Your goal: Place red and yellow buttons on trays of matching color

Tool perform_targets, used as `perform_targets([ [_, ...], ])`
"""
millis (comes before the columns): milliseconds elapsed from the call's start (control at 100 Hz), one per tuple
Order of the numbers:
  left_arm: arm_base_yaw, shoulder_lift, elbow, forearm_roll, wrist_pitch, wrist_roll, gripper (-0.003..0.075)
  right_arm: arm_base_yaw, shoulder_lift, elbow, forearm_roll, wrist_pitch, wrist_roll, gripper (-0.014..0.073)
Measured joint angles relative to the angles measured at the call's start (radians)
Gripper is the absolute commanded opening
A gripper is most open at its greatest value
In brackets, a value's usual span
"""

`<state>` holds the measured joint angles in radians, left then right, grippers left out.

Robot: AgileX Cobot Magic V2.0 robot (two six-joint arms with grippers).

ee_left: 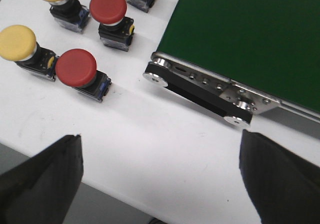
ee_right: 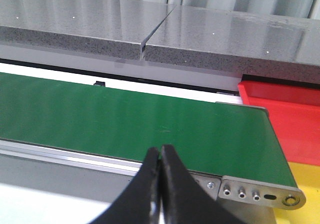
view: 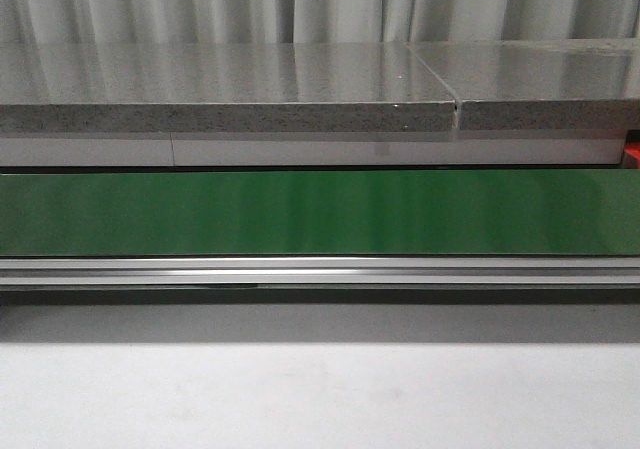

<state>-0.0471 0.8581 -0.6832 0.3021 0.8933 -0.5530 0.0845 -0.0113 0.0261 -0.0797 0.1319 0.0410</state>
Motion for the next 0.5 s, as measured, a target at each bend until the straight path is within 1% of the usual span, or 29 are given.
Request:
perform_targets([
  [130,0.077,0.094,0.000,0.005,-0.052,-0.011,0.0588,0.000,0.000,0.000,0.000,0.000,0.000,-0.0068],
  [290,0.198,0.177,0.000,0.007,-0.102,-0.013,0.0588,0.000,0.000,0.000,0.000,0.000,0.000,-0.0068],
  [500,0.307,0.268,0.000,0.008,-0.168,-0.009,0.0588,0.000,0.000,0.000,0.000,0.000,0.000,-0.0068],
])
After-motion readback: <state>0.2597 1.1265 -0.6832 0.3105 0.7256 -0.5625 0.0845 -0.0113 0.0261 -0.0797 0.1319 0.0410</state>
